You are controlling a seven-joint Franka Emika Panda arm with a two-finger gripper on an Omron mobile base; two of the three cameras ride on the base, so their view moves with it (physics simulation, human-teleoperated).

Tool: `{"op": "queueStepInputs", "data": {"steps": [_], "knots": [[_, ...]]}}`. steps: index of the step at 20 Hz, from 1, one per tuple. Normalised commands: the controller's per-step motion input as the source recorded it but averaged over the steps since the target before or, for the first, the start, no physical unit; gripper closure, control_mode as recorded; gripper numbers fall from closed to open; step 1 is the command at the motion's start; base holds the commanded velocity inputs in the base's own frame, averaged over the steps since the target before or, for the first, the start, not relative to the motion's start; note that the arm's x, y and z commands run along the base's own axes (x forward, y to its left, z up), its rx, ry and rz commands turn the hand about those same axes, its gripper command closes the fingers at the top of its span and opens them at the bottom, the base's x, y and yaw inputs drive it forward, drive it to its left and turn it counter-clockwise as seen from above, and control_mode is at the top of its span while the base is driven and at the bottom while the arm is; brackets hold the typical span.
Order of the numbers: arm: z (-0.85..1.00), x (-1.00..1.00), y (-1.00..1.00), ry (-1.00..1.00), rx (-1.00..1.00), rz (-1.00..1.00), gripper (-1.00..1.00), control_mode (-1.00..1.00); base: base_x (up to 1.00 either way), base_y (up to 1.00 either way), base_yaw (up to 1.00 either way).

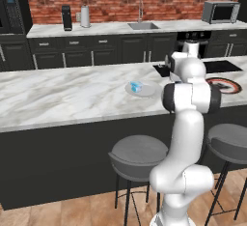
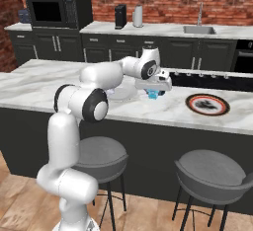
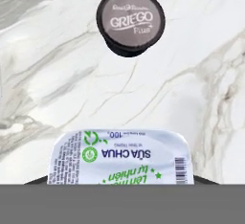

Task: Place two yogurt containers on each plate.

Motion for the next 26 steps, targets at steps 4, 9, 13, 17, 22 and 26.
{"op": "queueStepInputs", "data": {"steps": [4, 9, 13, 17, 22, 26], "knots": [[0.08, 0.04, 0.52, 0.14, 0.00, -0.06, 1.00, -1.00, 0.00, 0.00, 0.00], [0.00, 0.09, 0.54, 0.05, 0.02, -0.04, 1.00, -1.00, 0.00, 0.00, 0.00], [0.00, 0.14, 0.46, 0.00, 0.07, -0.03, 1.00, -1.00, 0.00, 0.00, 0.00], [-0.01, 0.16, 0.43, 0.00, 0.07, -0.02, 1.00, -1.00, 0.00, 0.00, 0.00], [-0.04, 0.15, 0.39, 0.00, 0.05, -0.01, 1.00, -1.00, 0.00, 0.00, 0.00], [-0.02, 0.14, 0.32, 0.00, 0.01, -0.01, 1.00, -1.00, 0.00, 0.00, 0.00]]}}
